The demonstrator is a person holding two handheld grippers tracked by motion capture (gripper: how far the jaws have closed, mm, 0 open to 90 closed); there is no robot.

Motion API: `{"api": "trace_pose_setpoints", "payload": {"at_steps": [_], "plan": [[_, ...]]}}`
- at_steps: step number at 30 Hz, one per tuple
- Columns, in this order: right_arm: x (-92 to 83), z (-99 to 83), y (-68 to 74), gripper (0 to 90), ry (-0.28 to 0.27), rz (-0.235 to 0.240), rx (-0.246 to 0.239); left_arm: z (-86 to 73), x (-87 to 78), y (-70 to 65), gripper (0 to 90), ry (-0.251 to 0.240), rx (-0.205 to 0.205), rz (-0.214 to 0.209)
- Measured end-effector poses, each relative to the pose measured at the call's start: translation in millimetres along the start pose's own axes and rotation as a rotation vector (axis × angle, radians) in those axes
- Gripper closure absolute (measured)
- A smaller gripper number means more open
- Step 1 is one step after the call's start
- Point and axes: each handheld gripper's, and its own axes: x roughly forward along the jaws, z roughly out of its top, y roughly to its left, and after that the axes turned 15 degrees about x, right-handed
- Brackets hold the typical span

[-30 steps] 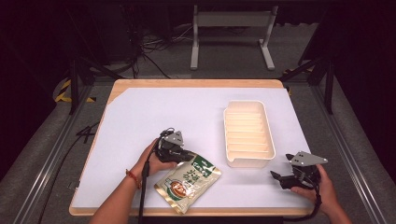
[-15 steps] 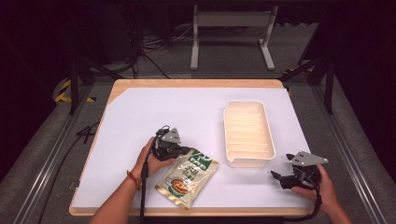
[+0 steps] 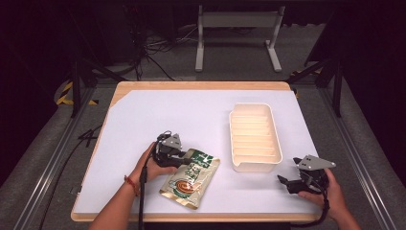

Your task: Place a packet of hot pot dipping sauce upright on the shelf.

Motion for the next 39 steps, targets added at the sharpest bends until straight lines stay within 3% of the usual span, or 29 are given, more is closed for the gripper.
{"api": "trace_pose_setpoints", "payload": {"at_steps": [5,11,14,18,21,29,35,37,39], "plan": [[-0.3,0.0,-0.8,12.7,0.000,0.005,0.000,1.5,3.8,1.0,60.9,-0.035,-0.013,-0.042],[-1.1,0.2,-1.9,12.7,-0.009,-0.001,0.008,5.5,5.9,-0.4,52.0,-0.038,-0.032,-0.107],[-1.8,0.4,-3.0,12.7,-0.012,0.008,0.018,7.7,6.3,-4.0,64.4,-0.019,-0.005,-0.089],[-1.1,0.2,-3.7,12.7,-0.006,0.013,0.022,6.9,7.9,-5.9,85.2,-0.019,-0.011,-0.065],[-1.0,0.0,-3.5,12.7,-0.006,0.012,0.021,7.0,8.3,-6.5,89.3,-0.023,-0.010,-0.057],[-2.3,0.5,-4.1,12.7,-0.014,0.007,0.026,10.6,-5.4,-10.8,89.7,-0.102,-0.027,0.032],[-4.5,1.1,-4.8,12.8,-0.026,0.001,0.031,16.2,-35.0,-14.2,89.7,-0.227,-0.036,0.188],[-4.8,1.2,-4.8,12.7,-0.026,0.000,0.031,17.9,-45.0,-16.2,89.7,-0.267,-0.033,0.231],[-4.8,1.3,-4.8,12.7,-0.025,0.000,0.032,18.6,-49.9,-17.9,89.7,-0.295,-0.039,0.248]]}}
